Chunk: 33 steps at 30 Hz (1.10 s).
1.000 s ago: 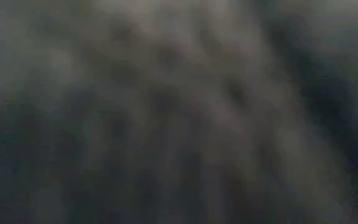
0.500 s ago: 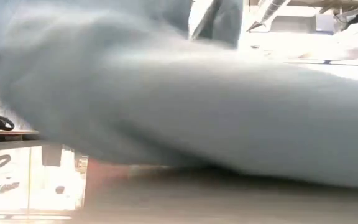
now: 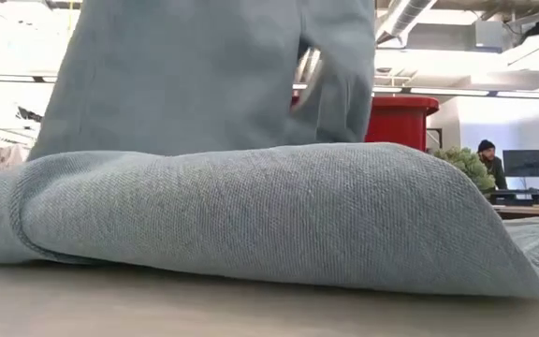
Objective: Fold Laundry from Bin
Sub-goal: Fold the light blue pants
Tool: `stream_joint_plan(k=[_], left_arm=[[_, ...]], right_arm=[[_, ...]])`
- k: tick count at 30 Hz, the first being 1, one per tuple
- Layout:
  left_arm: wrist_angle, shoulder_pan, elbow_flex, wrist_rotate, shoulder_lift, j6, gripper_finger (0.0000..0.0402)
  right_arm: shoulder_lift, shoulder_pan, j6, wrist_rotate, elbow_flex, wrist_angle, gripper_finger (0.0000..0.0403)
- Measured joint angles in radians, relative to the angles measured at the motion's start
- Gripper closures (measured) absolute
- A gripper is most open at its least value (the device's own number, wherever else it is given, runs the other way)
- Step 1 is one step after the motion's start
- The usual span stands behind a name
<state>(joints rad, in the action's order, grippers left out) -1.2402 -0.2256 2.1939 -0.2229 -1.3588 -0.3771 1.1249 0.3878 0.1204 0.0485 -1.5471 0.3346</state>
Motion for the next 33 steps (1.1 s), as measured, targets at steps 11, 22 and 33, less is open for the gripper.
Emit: stream_joint_plan(k=[11, 22, 33], left_arm=[[-0.239, -0.01, -0.027, 0.155, -0.153, -0.155, 0.0402], [-0.144, -0.128, -0.027, -0.083, -0.216, -0.17, 0.0401], [-0.02, -0.309, -0.135, -0.521, -0.21, -0.289, 0.0401]], right_arm=[[0.008, -0.045, 0.038, 0.033, 0.0, 0.418, 0.0366], [0.009, -0.077, 0.088, 0.039, 0.0, 0.416, 0.0365], [0.027, -0.081, -0.006, 0.142, 0.053, 0.267, 0.0364]])
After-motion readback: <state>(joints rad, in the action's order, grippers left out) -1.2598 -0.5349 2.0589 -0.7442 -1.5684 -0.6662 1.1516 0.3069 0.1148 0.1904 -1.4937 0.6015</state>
